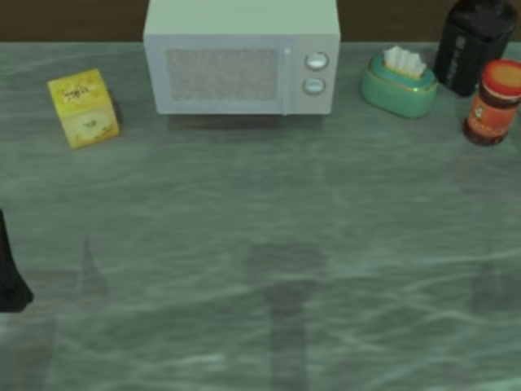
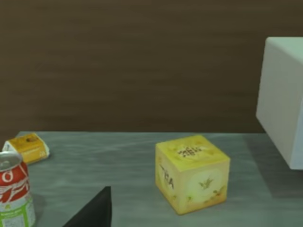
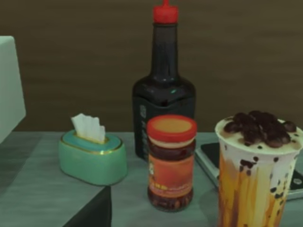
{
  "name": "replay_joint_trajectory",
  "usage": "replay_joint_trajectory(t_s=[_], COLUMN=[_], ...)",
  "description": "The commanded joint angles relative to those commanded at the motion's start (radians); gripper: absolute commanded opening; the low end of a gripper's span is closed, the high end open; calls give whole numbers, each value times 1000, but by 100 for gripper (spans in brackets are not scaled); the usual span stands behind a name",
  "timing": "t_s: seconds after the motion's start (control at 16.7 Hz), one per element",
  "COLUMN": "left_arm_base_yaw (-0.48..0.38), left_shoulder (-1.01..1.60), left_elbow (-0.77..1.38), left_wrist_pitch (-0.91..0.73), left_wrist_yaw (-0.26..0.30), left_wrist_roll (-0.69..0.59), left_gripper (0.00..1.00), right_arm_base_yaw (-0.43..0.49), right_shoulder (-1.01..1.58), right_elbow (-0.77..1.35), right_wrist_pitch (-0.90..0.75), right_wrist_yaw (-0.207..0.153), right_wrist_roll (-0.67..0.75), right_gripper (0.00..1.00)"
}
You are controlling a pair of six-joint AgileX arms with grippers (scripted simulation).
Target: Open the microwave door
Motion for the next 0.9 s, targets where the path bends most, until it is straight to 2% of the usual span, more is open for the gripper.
replay_joint_trajectory(t_s=[0.18, 0.36, 0.6, 0.9], left_arm_base_yaw=[-5, -53, -168, -358], left_shoulder=[10, 104, 377, 876], left_elbow=[9, 92, 300, 656], left_wrist_pitch=[0, -3, -5, 4], left_wrist_yaw=[-5, -47, -151, -322], left_wrist_roll=[-2, -23, -78, -180], left_gripper=[100, 100, 100, 100], right_arm_base_yaw=[0, 0, 0, 0], right_shoulder=[0, 0, 0, 0], right_elbow=[0, 0, 0, 0], right_wrist_pitch=[0, 0, 0, 0], right_wrist_yaw=[0, 0, 0, 0], right_wrist_roll=[0, 0, 0, 0], right_gripper=[100, 100, 100, 100])
